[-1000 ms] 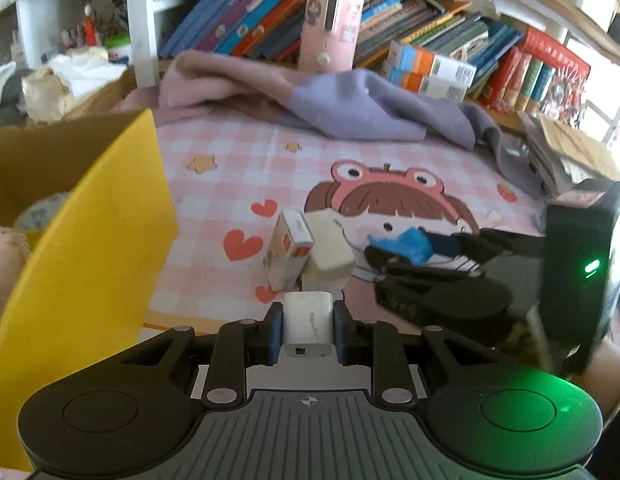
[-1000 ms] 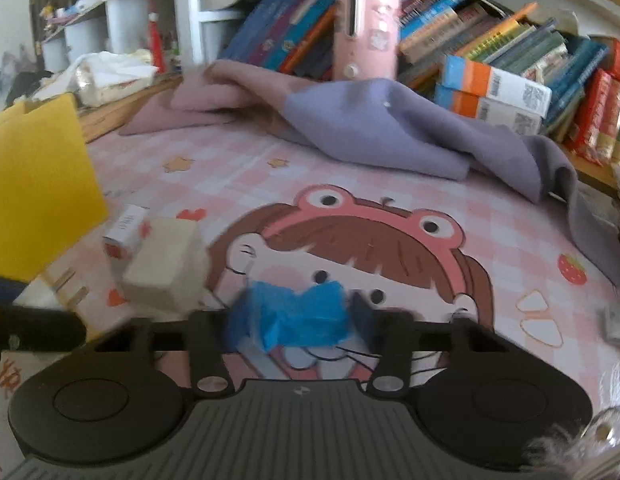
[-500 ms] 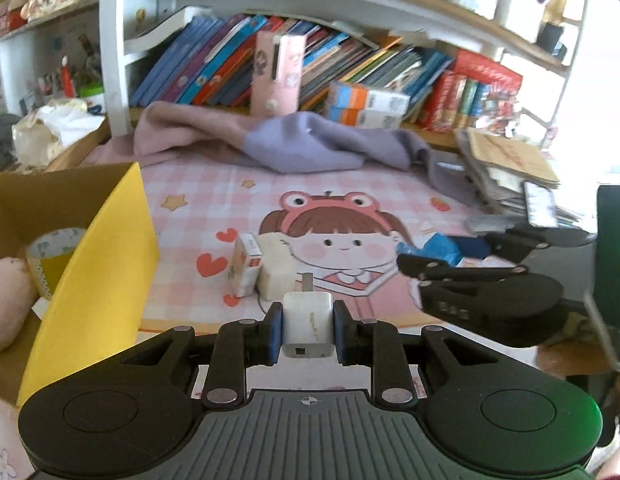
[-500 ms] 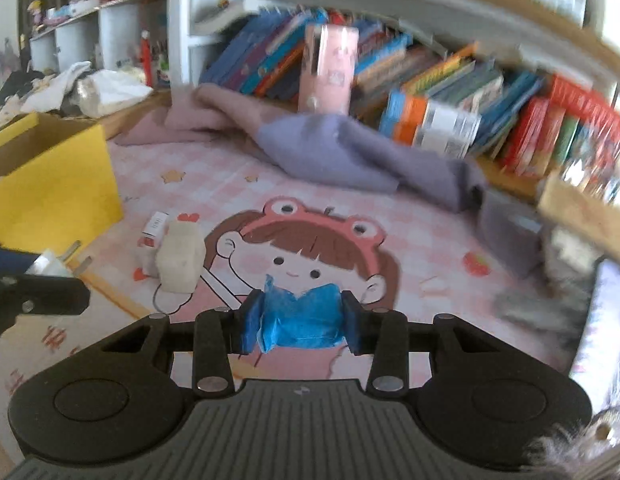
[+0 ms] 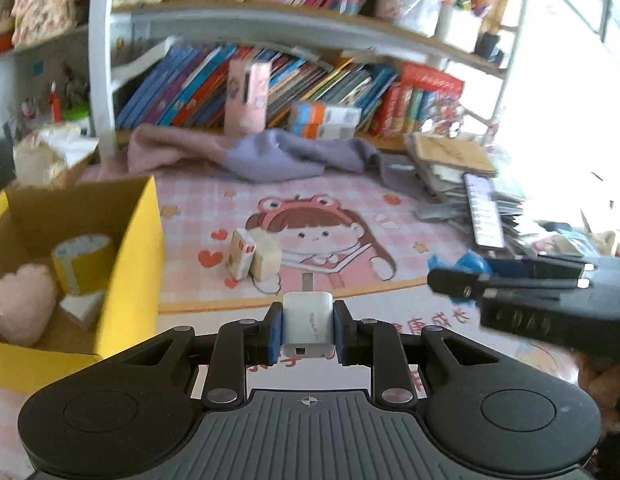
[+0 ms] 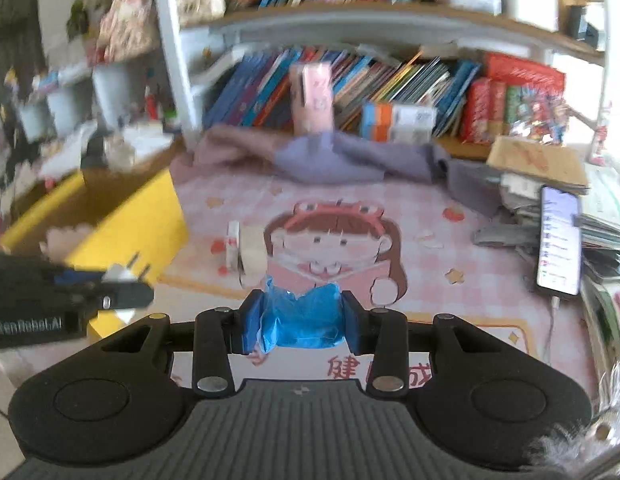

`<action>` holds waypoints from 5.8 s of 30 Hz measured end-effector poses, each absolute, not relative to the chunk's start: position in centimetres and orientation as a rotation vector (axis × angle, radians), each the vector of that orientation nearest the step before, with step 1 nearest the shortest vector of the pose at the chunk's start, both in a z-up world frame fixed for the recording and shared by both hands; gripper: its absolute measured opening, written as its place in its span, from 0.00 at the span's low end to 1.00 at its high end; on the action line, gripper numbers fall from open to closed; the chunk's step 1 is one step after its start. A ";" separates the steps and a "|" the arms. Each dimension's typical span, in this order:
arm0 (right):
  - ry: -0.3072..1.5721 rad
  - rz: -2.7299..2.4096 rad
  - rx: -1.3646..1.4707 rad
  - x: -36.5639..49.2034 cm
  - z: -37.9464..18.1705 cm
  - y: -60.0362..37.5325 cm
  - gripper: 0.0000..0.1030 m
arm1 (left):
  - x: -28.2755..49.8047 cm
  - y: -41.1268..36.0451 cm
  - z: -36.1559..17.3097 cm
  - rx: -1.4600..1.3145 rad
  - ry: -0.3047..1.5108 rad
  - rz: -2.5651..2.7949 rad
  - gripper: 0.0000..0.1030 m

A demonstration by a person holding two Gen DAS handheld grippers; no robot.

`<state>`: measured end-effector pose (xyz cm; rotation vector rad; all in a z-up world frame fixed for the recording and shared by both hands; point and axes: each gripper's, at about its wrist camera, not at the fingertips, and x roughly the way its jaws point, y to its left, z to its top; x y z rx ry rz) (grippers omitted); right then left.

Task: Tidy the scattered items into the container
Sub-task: 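Lift and carry the white charger and blue item over the yellow box, then lower into the box and open the left tool while the right tool releases the blue item, then withdraw both tools from the box toward the remaining items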

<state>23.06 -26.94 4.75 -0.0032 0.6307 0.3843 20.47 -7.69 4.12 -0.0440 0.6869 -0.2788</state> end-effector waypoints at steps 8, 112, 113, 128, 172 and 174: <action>0.602 0.302 0.042 18.2 5.7 -25.1 0.37 | 15.4 -4.9 5.1 -0.026 0.631 -0.317 0.23; 0.809 0.718 -0.473 37.4 1.5 10.5 0.37 | 37.4 18.8 0.0 0.125 0.929 -0.220 0.23; 0.827 0.723 -0.486 38.0 1.1 10.8 0.37 | 38.0 19.0 -0.4 0.126 0.949 -0.214 0.23; 0.843 0.774 -0.490 39.2 0.6 10.8 0.49 | 38.6 18.3 0.7 0.162 0.893 -0.226 0.42; 0.427 0.416 -0.145 5.0 8.3 -3.8 0.64 | 2.7 14.9 7.4 0.043 0.494 -0.005 0.85; 0.449 0.421 -0.161 3.9 7.4 -3.6 0.64 | 1.7 14.6 6.6 0.048 0.503 0.013 0.85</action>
